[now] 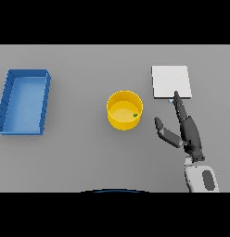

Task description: Pick up the red beaker and tilt it to pour out 1 green nut into yellow bowl. Pick up the yellow bowl and place it on the metallic measuring scale.

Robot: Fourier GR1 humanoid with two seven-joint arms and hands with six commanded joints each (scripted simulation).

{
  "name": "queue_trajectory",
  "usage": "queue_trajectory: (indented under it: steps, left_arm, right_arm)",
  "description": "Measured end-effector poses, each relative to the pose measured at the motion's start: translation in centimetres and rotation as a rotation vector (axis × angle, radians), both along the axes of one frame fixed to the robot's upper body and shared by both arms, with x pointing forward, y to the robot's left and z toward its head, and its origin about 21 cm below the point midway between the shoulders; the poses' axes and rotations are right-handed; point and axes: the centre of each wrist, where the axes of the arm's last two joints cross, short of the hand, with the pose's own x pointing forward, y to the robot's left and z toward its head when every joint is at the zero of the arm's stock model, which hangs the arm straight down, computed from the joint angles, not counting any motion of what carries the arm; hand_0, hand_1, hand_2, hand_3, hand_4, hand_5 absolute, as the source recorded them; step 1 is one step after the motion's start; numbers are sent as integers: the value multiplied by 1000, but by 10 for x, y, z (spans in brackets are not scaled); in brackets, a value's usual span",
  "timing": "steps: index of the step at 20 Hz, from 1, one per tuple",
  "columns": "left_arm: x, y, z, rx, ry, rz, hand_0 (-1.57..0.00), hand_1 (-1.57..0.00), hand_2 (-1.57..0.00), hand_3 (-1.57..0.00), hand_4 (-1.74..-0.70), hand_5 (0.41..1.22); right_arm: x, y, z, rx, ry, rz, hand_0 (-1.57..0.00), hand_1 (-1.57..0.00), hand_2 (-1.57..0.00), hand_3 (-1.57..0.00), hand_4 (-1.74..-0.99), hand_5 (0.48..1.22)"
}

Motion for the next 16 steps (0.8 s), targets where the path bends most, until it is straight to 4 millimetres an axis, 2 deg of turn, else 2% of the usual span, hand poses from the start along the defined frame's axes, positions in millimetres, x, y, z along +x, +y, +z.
queue_trajectory:
  steps: [3,7,12,13,14,16]
  left_arm:
    - [-9,17,-29,-114,22,70,-1571,-1571,-1571,-1428,-1741,1221]
    - [-27,24,-74,-240,18,113,-1571,-1571,-1571,-1379,-1741,1221]
    - [-65,17,-113,-330,28,168,-1571,-1571,-1571,-1393,-1741,1221]
    - [-70,12,-114,-341,31,182,-1571,-1571,-1571,-1387,-1741,1221]
    - [-80,10,-122,-346,42,184,-1571,-1571,-1571,-1383,-1741,1221]
    - [-95,9,-130,-358,70,207,-1571,-1571,-1571,-1384,-1741,1076]
  right_arm:
    - [1,-2,-2,-27,-16,4,1,1,1,1,-1191,702]
    - [-2,-2,-3,-38,-20,8,1,1,1,1,-1202,709]
    - [2,-3,-3,-41,-17,-2,1,1,1,1,-1201,693]
    - [4,4,-3,-24,-18,6,1,1,1,1,-1195,690]
    - [1,1,-6,-24,-18,4,1,1,1,1,-1186,687]
    - [1,2,-4,-22,-25,10,1,1,1,1,-1170,683]
